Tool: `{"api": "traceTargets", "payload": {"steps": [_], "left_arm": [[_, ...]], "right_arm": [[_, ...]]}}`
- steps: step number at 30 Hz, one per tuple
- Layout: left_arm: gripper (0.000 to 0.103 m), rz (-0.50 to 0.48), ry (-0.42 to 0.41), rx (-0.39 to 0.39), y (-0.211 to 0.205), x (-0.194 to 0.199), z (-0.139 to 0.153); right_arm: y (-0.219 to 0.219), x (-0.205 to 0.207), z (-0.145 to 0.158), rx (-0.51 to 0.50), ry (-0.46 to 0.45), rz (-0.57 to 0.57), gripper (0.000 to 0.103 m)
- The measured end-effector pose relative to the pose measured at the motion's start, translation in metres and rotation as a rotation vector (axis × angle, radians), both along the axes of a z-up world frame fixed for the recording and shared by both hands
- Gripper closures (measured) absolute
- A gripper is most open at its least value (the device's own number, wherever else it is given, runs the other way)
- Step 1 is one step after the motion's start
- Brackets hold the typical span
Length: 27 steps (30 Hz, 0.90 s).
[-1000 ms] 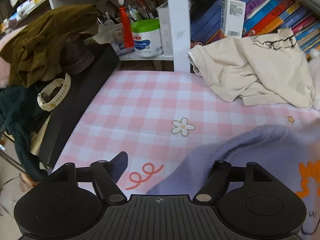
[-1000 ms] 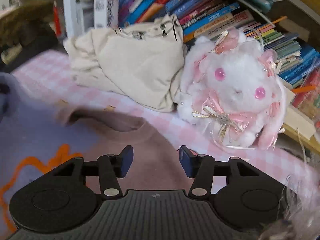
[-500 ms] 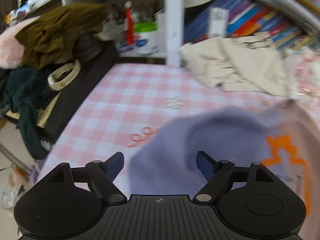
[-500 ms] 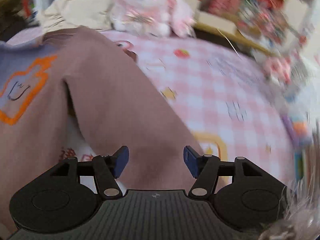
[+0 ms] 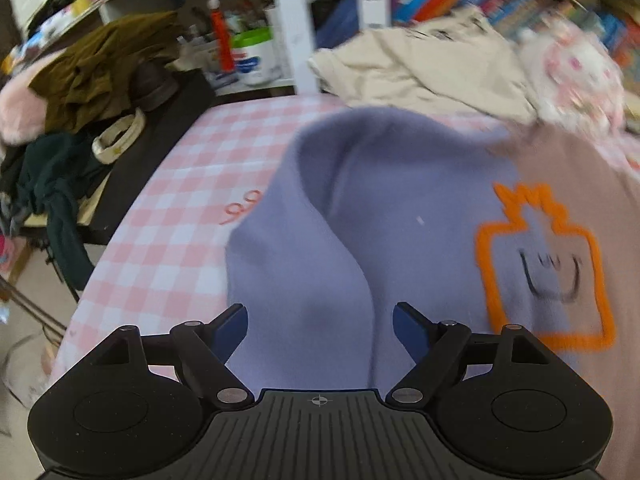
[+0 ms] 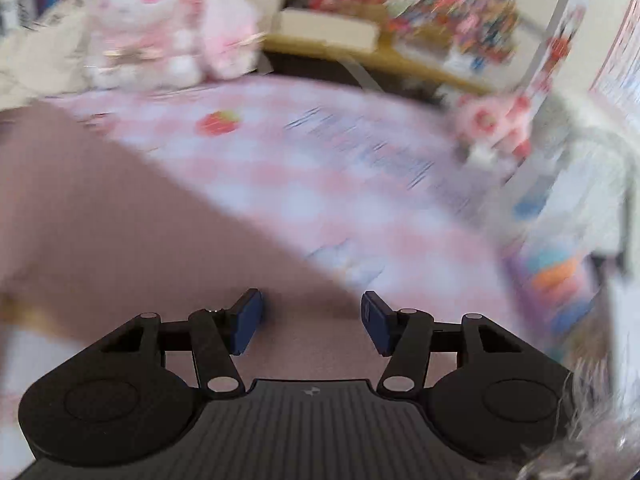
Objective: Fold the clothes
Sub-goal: 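Lay the sweater flat on the mat and open both grippers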
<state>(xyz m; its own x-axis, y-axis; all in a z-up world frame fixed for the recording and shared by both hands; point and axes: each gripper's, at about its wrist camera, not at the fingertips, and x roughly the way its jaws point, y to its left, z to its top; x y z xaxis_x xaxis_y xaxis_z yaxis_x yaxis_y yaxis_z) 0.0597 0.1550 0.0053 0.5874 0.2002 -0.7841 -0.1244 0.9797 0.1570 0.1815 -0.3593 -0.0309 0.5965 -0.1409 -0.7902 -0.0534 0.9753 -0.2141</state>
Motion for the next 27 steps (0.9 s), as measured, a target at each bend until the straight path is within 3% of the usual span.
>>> {"api": "traceTargets", "payload": {"steps": [4,5,7,10,13,15,18,20,23,24,27], "left_arm": [[0.021,-0.034,-0.002,0.069,-0.021,-0.015,0.003],[0.021,-0.038,-0.004,0.084,-0.024,-0.018,0.005],[0.021,-0.031,-0.006,0.111,-0.028,-0.023,0.007],[0.021,-0.021,-0.008,0.1,-0.029,-0.03,0.004],[0.021,-0.074,-0.003,0.066,-0.035,-0.034,-0.006],[0.022,-0.126,0.005,0.07,-0.041,-0.033,-0.016],[0.047,-0.167,0.014,0.117,-0.044,-0.025,-0.032],[0.053,-0.174,-0.001,0.136,-0.039,-0.02,-0.037],[0.081,-0.191,-0.036,0.123,-0.025,-0.015,-0.04],[0.096,-0.204,-0.038,0.106,-0.019,-0.013,-0.038],[0.099,-0.212,-0.069,0.032,0.008,-0.009,-0.022]], "right_arm": [[0.002,0.03,-0.007,-0.174,-0.033,0.01,0.052],[0.006,0.032,-0.005,-0.194,-0.045,0.011,0.058],[0.016,0.031,0.002,-0.201,-0.076,0.008,0.058],[0.037,0.0,0.025,0.005,-0.141,0.058,0.046],[0.07,-0.051,0.034,0.223,-0.097,0.138,0.046],[0.097,-0.084,0.032,0.295,-0.046,0.193,0.046],[0.124,-0.118,0.027,0.296,-0.019,0.179,0.048],[0.141,-0.139,0.024,0.288,-0.006,0.159,0.048],[0.162,-0.166,0.019,0.279,0.01,0.122,0.048],[0.165,-0.17,0.018,0.281,0.014,0.1,0.048],[0.174,-0.181,0.013,0.284,0.026,0.035,0.051]]}}
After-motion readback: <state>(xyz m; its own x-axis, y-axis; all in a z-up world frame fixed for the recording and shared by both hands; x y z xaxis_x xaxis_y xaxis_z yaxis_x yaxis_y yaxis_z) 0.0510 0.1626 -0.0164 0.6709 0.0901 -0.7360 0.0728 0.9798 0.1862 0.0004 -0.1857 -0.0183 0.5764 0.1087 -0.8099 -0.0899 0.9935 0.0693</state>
